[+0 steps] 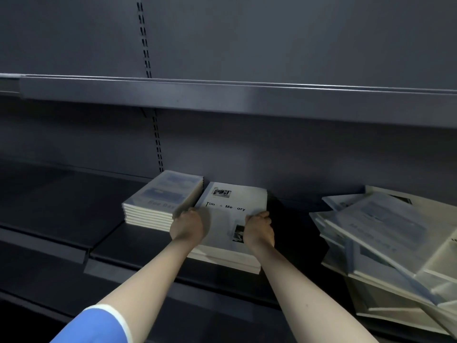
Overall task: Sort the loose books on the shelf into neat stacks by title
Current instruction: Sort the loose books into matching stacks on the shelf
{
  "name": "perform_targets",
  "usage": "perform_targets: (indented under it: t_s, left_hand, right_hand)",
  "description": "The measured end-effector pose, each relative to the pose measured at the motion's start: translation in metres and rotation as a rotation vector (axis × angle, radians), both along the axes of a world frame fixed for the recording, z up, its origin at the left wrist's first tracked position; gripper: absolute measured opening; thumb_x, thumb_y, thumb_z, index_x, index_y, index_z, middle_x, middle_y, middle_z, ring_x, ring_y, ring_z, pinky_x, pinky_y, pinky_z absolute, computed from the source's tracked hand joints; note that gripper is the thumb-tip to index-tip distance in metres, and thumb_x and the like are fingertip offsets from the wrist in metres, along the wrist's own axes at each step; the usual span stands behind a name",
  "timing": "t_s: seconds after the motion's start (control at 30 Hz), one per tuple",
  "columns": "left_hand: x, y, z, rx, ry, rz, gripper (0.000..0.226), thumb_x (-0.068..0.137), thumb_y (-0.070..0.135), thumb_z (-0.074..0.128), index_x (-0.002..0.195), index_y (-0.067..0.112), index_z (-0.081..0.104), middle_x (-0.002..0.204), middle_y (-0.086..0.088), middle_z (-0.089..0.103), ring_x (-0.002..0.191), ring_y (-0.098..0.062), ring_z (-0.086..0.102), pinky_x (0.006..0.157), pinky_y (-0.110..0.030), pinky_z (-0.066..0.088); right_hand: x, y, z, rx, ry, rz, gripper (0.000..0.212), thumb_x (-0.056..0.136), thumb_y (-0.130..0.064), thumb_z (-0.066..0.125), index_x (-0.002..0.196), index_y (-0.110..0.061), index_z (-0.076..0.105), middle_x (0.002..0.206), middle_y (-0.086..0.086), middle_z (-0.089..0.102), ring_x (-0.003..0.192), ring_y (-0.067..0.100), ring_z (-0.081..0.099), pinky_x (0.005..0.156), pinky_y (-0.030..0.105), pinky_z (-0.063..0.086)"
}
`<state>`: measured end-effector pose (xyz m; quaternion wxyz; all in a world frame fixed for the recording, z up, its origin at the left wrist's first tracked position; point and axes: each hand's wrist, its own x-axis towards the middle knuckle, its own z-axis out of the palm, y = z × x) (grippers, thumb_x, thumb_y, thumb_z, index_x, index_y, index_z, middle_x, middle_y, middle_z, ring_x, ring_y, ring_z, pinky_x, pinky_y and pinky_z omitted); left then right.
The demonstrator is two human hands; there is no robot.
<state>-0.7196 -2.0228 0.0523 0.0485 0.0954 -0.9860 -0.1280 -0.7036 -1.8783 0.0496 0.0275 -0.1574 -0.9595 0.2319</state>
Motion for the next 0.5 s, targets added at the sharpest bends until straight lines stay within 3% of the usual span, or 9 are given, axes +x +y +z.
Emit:
perform_targets:
  t_s: [0.13,0.27,0.4,0.5]
  left_hand:
    - [0.000,-0.003,0.002,0.077,0.000,-0.020,0.035,0.096,0.007,0.037,0.127,0.002,0.050,0.129,-0.016,0.056,0.119,-0.031,0.055,0.093,-0.036,0.046]
    - [-0.006,-0.007,0.003,0.246,-0.006,-0.071,0.043,0.099,0.030,0.034,0.121,0.000,0.055,0.121,-0.018,0.061,0.113,-0.033,0.057,0.092,-0.037,0.045]
    - [-0.007,0.004,0.014,0.247,0.050,-0.115,0.058,0.092,0.053,0.038,0.121,0.005,0.051,0.117,-0.015,0.061,0.107,-0.032,0.059,0.087,-0.037,0.046]
    - [-0.004,0.019,0.034,0.296,0.075,-0.229,0.054,0.093,0.044,0.044,0.131,0.006,0.043,0.127,-0.019,0.055,0.115,-0.034,0.054,0.095,-0.040,0.046]
  right_hand:
    - [0.004,0.001,0.007,-0.025,-0.027,0.002,0.065,0.103,-0.017,0.036,0.146,0.015,-0.001,0.144,0.028,0.033,0.126,0.031,0.046,0.094,0.034,0.047]
    - [0.004,0.006,0.014,-0.028,-0.043,0.022,0.063,0.102,-0.024,0.037,0.147,0.011,0.008,0.145,0.024,0.032,0.128,0.032,0.044,0.094,0.034,0.045]
    - [0.002,0.015,0.025,0.056,0.004,0.063,0.062,0.102,-0.034,0.033,0.147,0.006,0.017,0.145,0.024,0.034,0.127,0.032,0.045,0.097,0.036,0.044]
    - [0.002,0.026,0.041,0.126,0.053,0.084,0.061,0.100,-0.035,0.037,0.146,0.003,0.025,0.145,0.021,0.034,0.130,0.033,0.040,0.102,0.038,0.041]
